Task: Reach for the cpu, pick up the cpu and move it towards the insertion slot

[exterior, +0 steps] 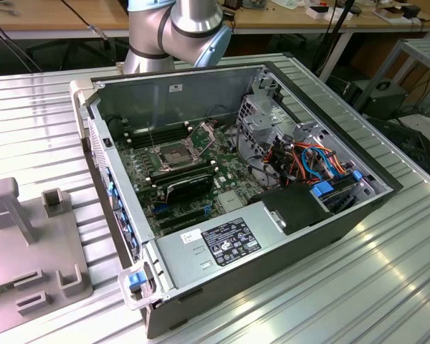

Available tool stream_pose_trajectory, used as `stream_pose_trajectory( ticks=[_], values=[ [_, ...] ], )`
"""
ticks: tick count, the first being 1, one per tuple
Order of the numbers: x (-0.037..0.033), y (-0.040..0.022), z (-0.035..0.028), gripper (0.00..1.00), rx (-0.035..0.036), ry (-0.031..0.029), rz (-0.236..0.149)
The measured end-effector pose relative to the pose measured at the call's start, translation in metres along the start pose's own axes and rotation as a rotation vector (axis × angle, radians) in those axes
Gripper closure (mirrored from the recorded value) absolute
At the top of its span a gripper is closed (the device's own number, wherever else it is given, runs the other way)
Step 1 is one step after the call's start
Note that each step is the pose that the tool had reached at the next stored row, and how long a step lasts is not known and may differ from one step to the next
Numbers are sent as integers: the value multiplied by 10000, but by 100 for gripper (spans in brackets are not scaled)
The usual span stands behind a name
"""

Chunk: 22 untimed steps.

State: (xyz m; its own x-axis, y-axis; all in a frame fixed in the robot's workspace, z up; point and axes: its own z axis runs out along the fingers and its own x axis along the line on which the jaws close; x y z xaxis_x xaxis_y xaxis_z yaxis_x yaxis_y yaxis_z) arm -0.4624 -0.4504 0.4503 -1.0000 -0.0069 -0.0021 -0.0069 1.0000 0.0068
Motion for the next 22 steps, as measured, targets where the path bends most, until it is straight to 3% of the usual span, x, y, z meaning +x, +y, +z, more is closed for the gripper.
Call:
stream_pose_trajectory(
  ticks=[7, 15, 22],
  values=[
    [-2, 1, 0, 45, 1, -1, 1],
    [-77, 0, 0, 45, 1, 0, 1],
    [-98, -1, 0, 45, 1, 0, -2]
  ],
)
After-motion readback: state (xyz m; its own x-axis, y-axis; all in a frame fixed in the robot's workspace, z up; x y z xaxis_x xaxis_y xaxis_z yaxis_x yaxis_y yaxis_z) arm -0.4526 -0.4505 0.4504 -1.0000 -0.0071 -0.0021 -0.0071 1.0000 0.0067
